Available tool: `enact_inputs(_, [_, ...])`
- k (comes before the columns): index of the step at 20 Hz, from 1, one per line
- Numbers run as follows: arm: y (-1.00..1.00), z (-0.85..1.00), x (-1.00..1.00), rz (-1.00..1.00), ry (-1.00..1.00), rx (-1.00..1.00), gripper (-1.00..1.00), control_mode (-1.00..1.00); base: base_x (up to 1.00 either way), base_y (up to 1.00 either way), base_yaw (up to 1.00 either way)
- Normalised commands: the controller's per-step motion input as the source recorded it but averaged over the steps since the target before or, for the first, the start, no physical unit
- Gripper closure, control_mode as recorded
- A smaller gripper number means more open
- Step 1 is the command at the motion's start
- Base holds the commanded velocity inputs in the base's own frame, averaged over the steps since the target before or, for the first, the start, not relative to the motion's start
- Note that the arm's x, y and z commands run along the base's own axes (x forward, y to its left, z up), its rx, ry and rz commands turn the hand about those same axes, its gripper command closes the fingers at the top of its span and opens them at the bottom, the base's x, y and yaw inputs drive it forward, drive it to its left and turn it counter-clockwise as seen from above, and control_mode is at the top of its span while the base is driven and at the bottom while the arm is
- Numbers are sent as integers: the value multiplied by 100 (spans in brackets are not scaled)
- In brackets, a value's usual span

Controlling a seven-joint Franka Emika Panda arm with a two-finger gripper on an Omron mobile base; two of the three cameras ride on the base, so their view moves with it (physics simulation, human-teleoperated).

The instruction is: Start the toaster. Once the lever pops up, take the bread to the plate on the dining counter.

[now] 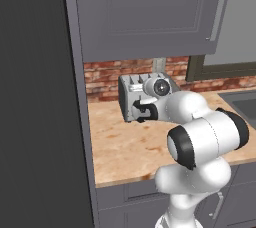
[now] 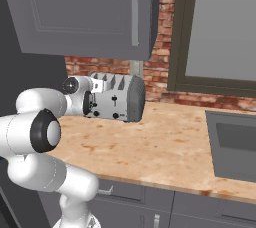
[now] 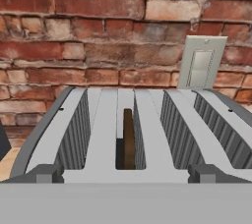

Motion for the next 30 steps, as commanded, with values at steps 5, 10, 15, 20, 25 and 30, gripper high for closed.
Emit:
enact_inputs(5, [0, 0, 0, 0, 0, 0, -100, -100, 0, 0, 0])
enact_inputs(10, [0, 0, 0, 0, 0, 0, -100, -100, 0, 0, 0])
enact_inputs(15, [0, 0, 0, 0, 0, 0, -100, -100, 0, 0, 0])
enact_inputs(20, [0, 0, 0, 0, 0, 0, -100, -100, 0, 0, 0])
enact_inputs(25, [0, 0, 0, 0, 0, 0, -100, -100, 0, 0, 0])
enact_inputs(30, [0, 0, 0, 0, 0, 0, -100, -100, 0, 0, 0])
